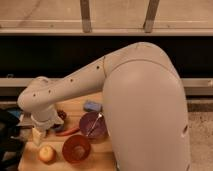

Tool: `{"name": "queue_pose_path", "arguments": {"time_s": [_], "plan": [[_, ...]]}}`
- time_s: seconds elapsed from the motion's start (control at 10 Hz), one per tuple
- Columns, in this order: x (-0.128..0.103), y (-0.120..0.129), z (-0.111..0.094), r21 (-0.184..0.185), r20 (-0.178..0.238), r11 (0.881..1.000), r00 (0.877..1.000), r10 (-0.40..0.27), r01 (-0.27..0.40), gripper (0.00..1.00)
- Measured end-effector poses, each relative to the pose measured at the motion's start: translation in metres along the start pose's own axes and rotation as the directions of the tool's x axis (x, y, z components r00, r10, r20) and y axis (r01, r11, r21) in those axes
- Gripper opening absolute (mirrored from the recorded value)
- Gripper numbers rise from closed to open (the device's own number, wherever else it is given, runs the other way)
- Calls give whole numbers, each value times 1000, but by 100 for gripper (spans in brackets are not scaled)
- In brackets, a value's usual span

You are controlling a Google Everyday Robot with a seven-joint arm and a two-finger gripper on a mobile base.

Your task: Place apple in red bowl

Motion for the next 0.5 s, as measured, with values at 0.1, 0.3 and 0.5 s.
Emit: {"name": "queue_pose_path", "arguments": {"time_s": [0.1, 0.3, 0.5], "plan": [[-1, 1, 0, -2, 0, 1000, 1000, -1, 1, 80], [-2, 3, 6, -3, -28, 1000, 1000, 7, -7, 80], [-3, 20, 34, -22, -74, 1000, 997, 11, -13, 80]]}}
